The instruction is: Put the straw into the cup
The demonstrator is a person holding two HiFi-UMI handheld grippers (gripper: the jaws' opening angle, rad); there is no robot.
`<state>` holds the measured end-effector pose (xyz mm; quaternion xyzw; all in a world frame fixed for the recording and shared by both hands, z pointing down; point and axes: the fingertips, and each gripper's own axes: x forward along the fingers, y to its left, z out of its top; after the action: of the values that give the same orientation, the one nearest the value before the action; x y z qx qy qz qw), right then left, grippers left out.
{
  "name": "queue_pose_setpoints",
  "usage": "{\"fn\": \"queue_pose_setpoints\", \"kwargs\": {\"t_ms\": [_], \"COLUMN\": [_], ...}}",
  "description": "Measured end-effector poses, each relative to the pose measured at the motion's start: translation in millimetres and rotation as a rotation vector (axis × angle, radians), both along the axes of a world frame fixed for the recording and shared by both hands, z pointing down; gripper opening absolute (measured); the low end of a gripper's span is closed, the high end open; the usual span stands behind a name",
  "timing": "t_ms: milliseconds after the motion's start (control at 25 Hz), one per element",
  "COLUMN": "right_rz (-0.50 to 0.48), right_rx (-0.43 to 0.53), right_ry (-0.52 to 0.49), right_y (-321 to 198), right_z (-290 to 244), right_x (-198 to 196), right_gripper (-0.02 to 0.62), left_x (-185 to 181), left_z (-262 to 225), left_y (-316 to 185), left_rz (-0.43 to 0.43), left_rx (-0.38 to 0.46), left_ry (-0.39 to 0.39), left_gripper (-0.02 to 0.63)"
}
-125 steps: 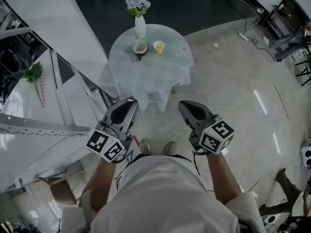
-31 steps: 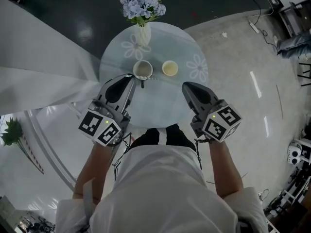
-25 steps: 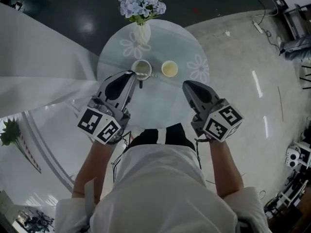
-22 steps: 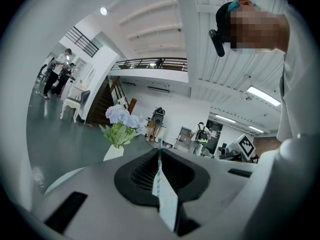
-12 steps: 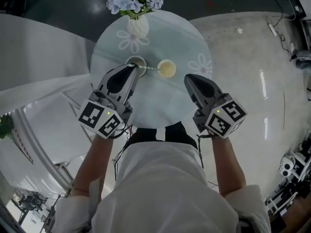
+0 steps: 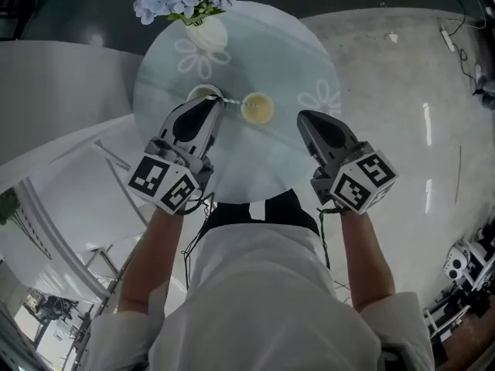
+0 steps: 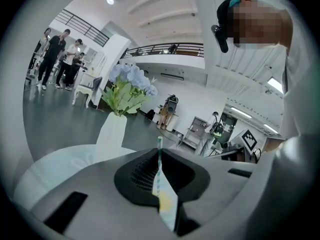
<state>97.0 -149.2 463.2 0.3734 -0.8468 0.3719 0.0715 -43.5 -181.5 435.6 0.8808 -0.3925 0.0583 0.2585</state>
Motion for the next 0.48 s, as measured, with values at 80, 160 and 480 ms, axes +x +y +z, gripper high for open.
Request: {"fn": "queue_pose_setpoints", "kwargs": {"t_ms": [80, 160, 480], "right_rz": [0.002, 0.001, 0.012], "right_rx": [-0.01, -0.017, -0.047], "right_ry": [0.001, 0.002, 0.002], "right_y": [-1, -2, -2], "right_z": [7, 12, 27], "right_x": [4, 7, 15], "right_gripper": [0.02, 0.02, 0.02], "left_x": [3, 5, 14], "left_z": [8, 16, 37], "left_y": [-2, -4, -13], "left_rz": [0.0, -0.001, 0.007], "left_rx": [-0.012, -0.024, -0.056], "left_ry": [-0.003, -0.004, -0.002], "left_gripper": [0.037, 0.037, 0.037]}}
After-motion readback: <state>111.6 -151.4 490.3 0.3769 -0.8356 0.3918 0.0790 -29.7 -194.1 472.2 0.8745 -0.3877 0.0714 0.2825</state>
